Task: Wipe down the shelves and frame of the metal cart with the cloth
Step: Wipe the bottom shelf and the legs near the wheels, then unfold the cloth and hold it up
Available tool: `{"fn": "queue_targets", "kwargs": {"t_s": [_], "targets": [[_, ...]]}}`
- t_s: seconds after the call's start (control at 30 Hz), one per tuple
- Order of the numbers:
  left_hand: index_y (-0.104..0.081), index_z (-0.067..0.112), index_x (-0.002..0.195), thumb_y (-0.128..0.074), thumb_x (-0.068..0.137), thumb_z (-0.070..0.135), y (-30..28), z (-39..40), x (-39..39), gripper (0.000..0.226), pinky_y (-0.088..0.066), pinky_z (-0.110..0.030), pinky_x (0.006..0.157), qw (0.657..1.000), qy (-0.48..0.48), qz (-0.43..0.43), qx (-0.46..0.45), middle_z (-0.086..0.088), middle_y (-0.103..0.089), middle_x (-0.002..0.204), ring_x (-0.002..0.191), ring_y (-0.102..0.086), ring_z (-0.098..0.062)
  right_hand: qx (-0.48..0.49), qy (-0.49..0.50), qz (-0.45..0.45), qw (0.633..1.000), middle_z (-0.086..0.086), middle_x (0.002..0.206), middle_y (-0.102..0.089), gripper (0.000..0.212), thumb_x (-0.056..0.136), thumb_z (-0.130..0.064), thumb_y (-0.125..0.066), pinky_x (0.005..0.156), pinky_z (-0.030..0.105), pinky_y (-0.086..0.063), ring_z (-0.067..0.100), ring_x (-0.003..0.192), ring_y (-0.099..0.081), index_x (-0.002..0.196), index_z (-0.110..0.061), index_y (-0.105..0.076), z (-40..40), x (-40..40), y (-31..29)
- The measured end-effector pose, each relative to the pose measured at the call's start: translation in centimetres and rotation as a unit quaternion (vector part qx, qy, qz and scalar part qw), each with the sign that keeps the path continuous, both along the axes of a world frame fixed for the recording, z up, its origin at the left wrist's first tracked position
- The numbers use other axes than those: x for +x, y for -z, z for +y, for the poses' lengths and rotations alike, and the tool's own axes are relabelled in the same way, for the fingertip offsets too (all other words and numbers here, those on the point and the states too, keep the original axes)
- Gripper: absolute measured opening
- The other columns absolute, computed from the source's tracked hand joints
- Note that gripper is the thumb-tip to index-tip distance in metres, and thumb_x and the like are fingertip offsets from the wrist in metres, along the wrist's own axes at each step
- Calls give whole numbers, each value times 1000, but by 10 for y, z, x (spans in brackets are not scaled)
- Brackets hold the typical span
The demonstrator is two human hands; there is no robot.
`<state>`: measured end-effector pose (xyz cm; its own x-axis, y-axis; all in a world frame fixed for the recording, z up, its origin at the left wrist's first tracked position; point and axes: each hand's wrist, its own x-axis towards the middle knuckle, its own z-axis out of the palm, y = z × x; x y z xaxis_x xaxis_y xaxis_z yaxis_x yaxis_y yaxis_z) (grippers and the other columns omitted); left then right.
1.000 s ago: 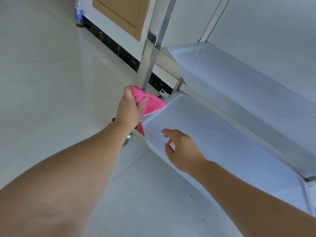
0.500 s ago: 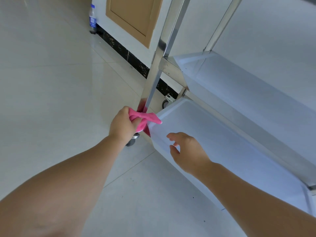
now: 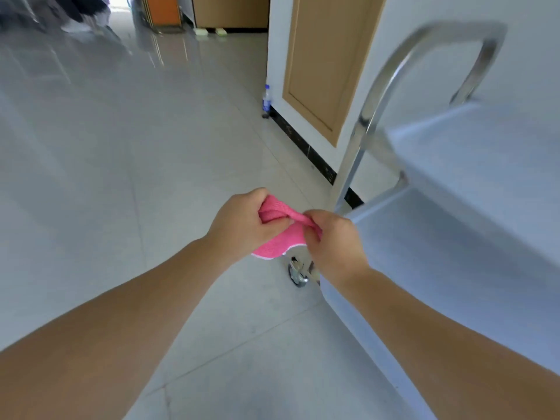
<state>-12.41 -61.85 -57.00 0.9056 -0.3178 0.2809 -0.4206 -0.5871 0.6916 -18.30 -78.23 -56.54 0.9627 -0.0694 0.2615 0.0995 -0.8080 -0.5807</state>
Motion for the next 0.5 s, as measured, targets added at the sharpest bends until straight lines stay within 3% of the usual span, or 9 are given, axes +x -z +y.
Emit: {"fn": "queue_targets", "kwargs": {"t_s": [0.07,0.17,0.23,0.37,0.43,0.5], "targets": [[-54,18,82,-68,69,53,-76,11,-3,39,-49,-35,55,1000,5,11,-10,0,-61,69,63,-58,-16,18,4,-2,1000,1,69,-63,23,81,-3,-47,56,30,-49,18,62,-56,85,-12,-68,0,-3,-83],[-54,28,92,-58,73,61,-195,12,-8,38,-50,-31,61,999,35,21,-22,7,-63,77,71,-60,-9,47,25,6,999,-12,63,-58,22,79,-6,-50,52,9,-40,3,59,-53,78,-21,-67,-14,-10,-212],[-55,32,94,-53,75,60,-270,2,-10,34,-51,-31,64,997,64,23,-24,9,-64,80,74,-60,-7,62,35,13,997,-14,60,-57,22,78,-10,-56,52,8,-39,0,57,-52,70,-29,-63,-32,-18,-294],[-56,36,76,-52,76,58,-396,-36,-14,22,-41,-26,57,990,134,14,-32,15,-59,65,62,-55,-2,59,25,28,998,-22,52,-57,26,80,-14,-64,52,6,-37,-9,55,-51,64,-34,-59,-79,-50,-438],[-60,33,79,-51,80,56,-446,-64,-18,25,-45,-29,61,981,194,5,-22,14,-61,70,66,-57,-2,18,25,48,998,-20,55,-57,21,83,-15,-64,52,8,-36,-3,54,-50,66,-28,-61,-105,-72,-495],[-63,21,89,-49,86,54,-486,-97,-22,36,-49,-38,71,965,262,-2,16,4,-65,81,77,-61,-12,-21,49,58,997,-10,67,-62,8,83,-17,-64,55,14,-38,5,60,-52,75,-18,-66,-133,-100,-539]]}}
